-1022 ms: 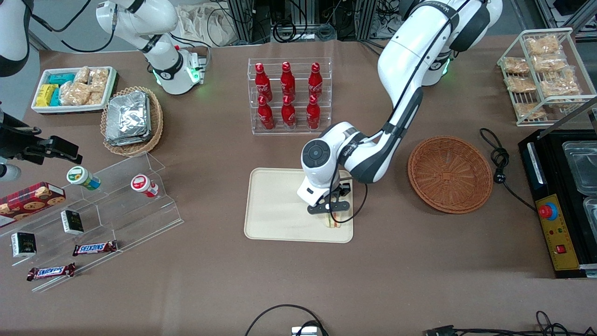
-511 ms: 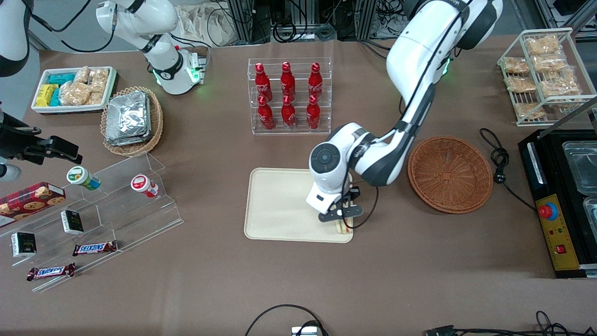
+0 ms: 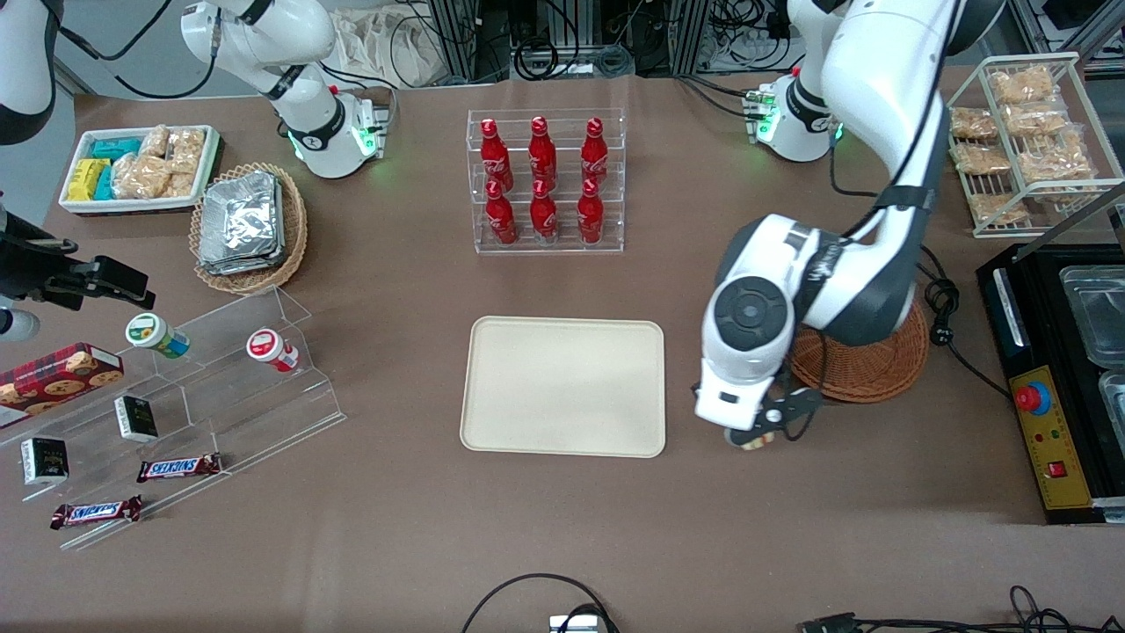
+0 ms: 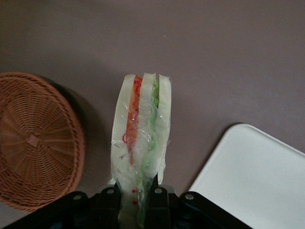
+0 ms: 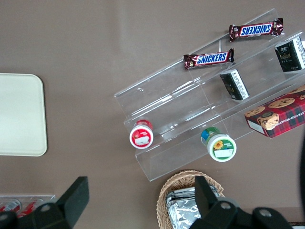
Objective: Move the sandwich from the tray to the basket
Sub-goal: 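Lift the sandwich and carry it over the wicker basket, then lower the sandwich into the basket and open the left gripper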
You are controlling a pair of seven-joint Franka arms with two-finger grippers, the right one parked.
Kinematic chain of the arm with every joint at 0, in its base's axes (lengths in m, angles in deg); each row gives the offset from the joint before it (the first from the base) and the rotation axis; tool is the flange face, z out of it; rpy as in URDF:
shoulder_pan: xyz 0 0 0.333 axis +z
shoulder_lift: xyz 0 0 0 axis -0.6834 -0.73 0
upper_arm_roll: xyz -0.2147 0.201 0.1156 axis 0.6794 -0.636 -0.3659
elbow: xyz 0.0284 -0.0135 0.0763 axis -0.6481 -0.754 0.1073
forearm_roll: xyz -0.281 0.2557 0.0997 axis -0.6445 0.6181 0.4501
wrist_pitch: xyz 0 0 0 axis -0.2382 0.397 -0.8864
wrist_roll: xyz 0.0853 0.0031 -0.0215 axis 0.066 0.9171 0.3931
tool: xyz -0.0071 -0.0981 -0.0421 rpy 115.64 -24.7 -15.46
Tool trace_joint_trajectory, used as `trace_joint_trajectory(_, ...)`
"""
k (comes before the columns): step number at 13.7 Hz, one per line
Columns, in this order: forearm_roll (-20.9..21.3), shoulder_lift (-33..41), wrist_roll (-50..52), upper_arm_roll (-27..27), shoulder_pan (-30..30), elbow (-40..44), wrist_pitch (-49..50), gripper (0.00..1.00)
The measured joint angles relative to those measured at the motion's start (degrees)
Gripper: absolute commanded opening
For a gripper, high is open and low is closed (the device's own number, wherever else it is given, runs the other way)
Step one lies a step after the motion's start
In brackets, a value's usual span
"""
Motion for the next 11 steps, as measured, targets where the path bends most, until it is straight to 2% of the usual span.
trace_joint_trajectory(4, -0.03, 4.91, 2.11, -0.45, 5.59, -7.48, -2.3, 0.0)
trace_joint_trajectory(11, -2.71, 20.22, 2.49, -0.62, 16.28, -35.67, -21.69, 0.0)
